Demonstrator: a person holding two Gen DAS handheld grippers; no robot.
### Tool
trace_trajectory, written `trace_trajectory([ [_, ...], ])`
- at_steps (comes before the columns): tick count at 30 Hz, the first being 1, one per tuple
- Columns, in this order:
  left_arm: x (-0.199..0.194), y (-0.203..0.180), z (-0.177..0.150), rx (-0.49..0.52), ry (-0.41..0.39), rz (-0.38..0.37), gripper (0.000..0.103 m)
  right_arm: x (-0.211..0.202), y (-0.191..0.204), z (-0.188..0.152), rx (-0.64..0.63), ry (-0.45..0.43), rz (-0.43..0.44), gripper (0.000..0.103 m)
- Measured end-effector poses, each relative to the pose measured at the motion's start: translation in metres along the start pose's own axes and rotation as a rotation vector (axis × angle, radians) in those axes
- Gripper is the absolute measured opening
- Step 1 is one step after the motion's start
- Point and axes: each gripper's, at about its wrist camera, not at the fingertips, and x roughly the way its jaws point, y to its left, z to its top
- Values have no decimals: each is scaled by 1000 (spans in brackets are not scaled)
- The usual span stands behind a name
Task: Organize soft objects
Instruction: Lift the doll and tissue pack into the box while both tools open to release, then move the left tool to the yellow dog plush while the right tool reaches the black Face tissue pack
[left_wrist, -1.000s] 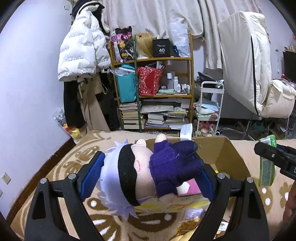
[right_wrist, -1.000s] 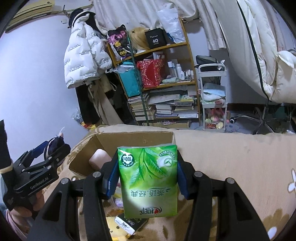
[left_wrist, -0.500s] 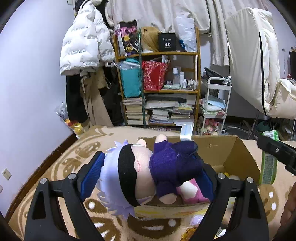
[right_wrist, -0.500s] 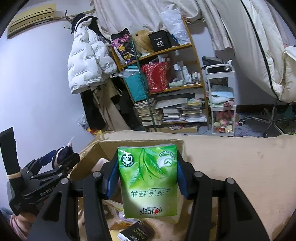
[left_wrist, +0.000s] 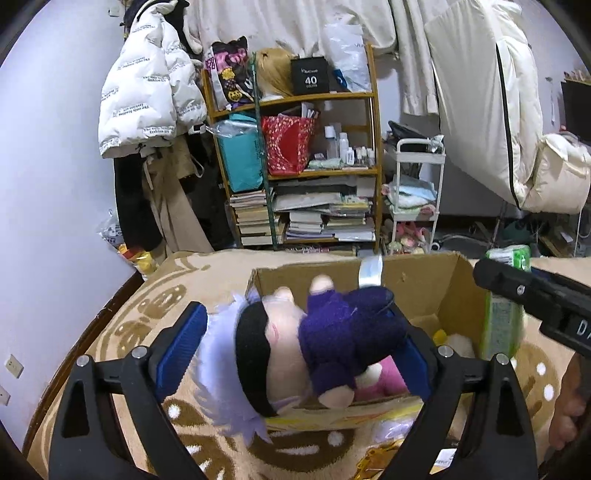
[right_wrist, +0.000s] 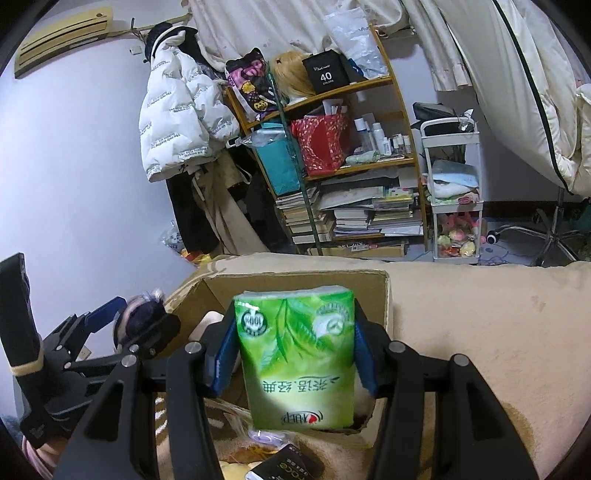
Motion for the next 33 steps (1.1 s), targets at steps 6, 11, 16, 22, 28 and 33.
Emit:
trace_trajectory([
  [6, 3, -6, -3, 27, 20, 14, 98, 4, -6, -1, 26, 23, 2, 58],
  [11, -1, -3, -4, 20, 24, 23, 102, 4, -9, -1, 32, 34, 9, 69],
  [16, -9, 4, -3, -6, 31, 28, 102, 0, -8, -2, 30, 22, 4, 82],
  [22, -27, 13, -2, -20, 67, 4, 102, -17, -6, -1, 31, 5, -18, 101],
  [28, -55, 14, -8, -23, 76, -8, 102, -45, -1, -2, 32, -25, -29, 103],
  [33, -72, 11, -14, -3, 103, -20, 102, -56, 1, -5, 36, -12, -33, 103],
])
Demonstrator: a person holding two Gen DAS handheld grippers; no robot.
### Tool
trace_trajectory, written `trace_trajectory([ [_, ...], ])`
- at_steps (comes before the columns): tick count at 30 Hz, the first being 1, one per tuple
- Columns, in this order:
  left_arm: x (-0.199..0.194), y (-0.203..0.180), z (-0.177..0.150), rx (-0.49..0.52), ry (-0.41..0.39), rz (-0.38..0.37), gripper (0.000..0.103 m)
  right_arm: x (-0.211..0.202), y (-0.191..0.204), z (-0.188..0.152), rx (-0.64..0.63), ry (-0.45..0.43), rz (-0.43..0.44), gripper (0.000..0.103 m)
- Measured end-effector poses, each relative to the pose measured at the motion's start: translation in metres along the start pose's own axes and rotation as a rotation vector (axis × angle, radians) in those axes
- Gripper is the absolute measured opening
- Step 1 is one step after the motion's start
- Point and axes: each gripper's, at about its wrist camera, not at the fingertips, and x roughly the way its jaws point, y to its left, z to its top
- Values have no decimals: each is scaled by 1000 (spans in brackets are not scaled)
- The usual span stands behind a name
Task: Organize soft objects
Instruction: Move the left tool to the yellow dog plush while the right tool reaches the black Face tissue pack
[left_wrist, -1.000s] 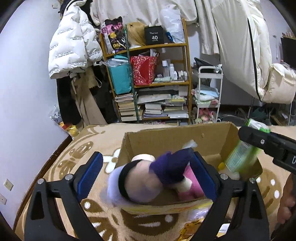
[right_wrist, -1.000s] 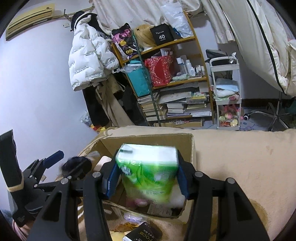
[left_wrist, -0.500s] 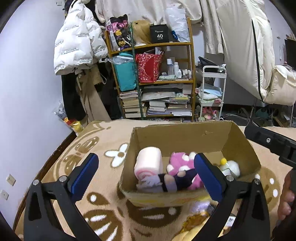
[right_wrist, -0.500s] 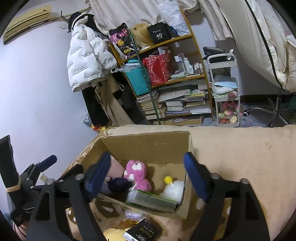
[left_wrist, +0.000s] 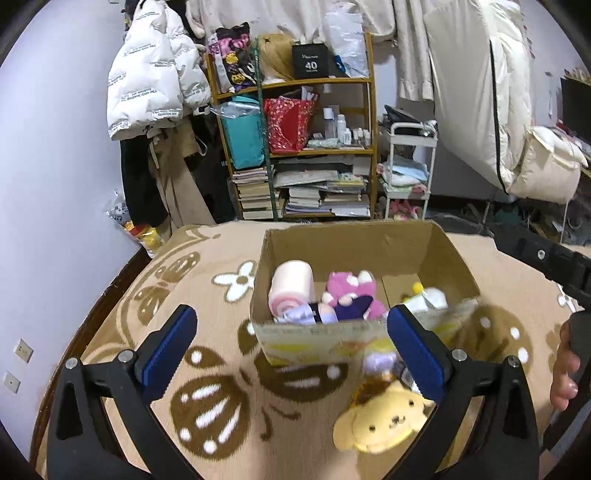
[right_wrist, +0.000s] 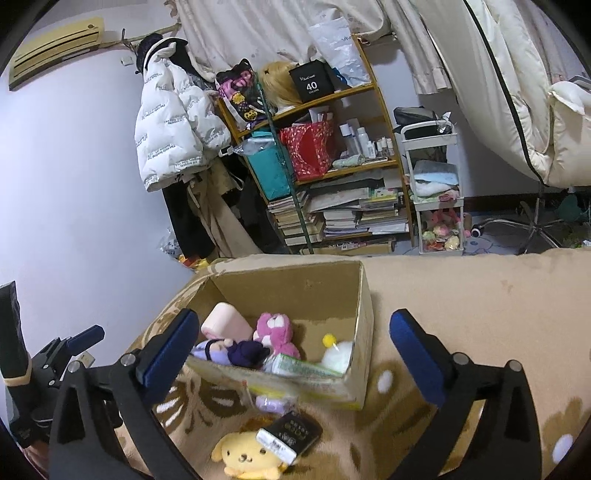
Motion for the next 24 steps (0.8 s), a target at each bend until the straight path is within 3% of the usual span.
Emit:
trace_trajectory([
  [13, -29, -16, -20, 48, 62, -57, 102, -33, 12, -20, 0, 79, -32, 103],
  [24, -9, -22, -32, 38, 118, -108, 102, -7, 7, -34, 48, 212, -38, 103],
])
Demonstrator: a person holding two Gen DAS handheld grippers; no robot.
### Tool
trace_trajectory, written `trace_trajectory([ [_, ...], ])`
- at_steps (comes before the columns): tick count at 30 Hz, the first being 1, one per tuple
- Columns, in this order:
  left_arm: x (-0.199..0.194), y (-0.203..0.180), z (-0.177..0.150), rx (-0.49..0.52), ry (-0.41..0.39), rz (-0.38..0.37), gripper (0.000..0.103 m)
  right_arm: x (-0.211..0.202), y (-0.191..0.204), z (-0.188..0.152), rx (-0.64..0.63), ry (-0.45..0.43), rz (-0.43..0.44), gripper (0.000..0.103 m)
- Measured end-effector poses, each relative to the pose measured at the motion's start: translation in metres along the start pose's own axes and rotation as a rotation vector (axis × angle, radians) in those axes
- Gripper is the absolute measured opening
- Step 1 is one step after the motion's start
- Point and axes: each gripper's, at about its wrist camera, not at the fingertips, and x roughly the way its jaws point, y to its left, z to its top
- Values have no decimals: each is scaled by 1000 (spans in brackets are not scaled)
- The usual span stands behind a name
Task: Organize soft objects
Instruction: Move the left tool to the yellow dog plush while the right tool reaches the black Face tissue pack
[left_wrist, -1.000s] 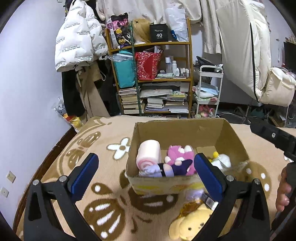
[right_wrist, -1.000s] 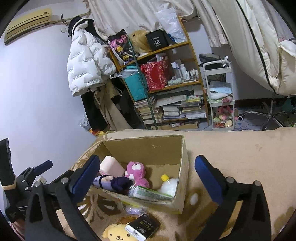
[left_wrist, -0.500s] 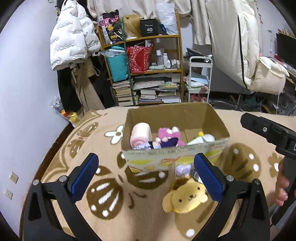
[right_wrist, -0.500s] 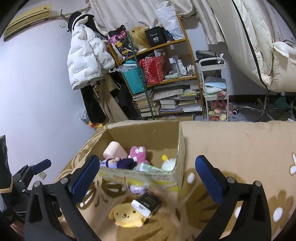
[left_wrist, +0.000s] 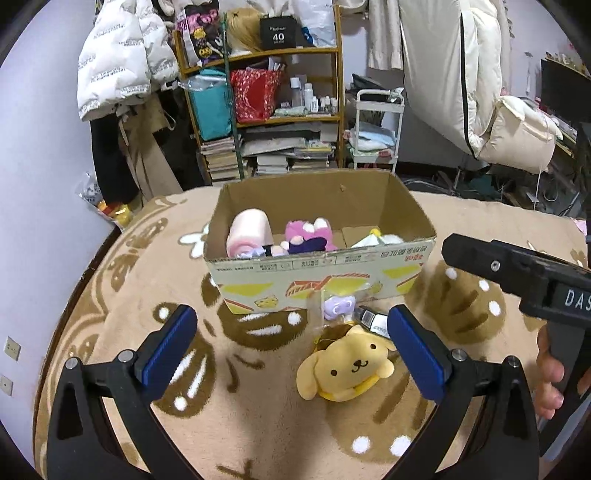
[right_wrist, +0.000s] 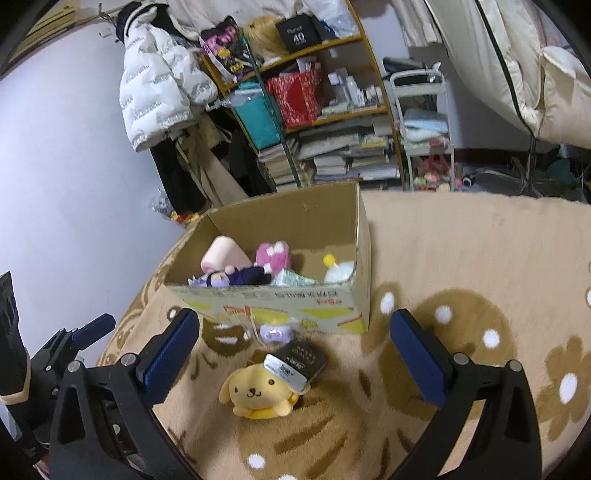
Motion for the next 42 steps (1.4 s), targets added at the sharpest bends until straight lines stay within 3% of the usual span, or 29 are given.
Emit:
trace_trajectory([
  [12, 51, -11, -11, 70, 163, 14, 102, 44, -3, -10, 8, 124, -18, 103],
  [29, 99, -14, -22, 21, 328, -130, 102, 101, -10, -28, 42, 290, -28, 100],
  [37, 114, -21, -27, 26, 377, -158, 102, 115, -14, -33, 71, 369, 2, 77],
  [39, 118, -23, -28, 24, 391, -173, 102, 117, -13, -34, 89, 394, 28, 63],
  [42, 123, -28, -31, 35, 415, -191, 102, 117, -14, -36, 98, 414, 41, 62],
])
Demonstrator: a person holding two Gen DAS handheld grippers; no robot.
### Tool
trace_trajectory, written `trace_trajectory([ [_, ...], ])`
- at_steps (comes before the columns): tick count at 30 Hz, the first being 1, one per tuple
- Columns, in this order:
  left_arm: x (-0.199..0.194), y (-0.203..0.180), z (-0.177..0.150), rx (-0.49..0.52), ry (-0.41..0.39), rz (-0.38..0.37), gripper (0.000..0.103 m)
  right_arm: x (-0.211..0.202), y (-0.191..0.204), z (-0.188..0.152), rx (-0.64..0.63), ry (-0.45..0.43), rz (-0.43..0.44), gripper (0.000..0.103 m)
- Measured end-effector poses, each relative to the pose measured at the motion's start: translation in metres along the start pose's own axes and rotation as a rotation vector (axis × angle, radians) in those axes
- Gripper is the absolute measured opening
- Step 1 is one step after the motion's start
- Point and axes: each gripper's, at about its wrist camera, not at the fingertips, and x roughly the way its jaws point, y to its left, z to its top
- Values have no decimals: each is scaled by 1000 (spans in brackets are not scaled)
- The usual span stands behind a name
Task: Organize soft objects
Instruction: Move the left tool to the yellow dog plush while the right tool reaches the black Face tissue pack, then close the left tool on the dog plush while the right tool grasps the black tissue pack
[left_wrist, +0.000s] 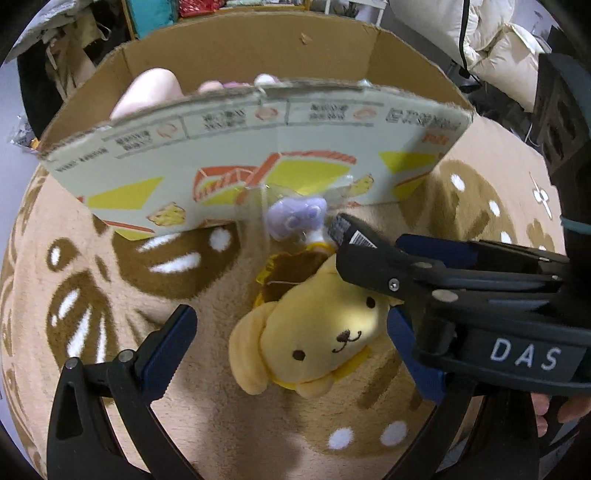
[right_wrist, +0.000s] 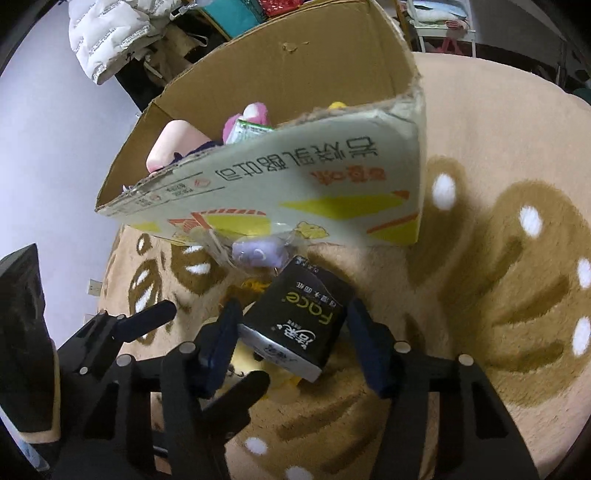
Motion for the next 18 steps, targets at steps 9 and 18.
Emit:
trace_trajectory([
  [9, 22, -9, 1, -3, 27, 0, 102, -5, -7, -5, 8, 18, -24, 58],
  [18, 23, 3, -3, -117, 32, -126, 68, -15, -4, -8, -48, 3, -69, 55],
])
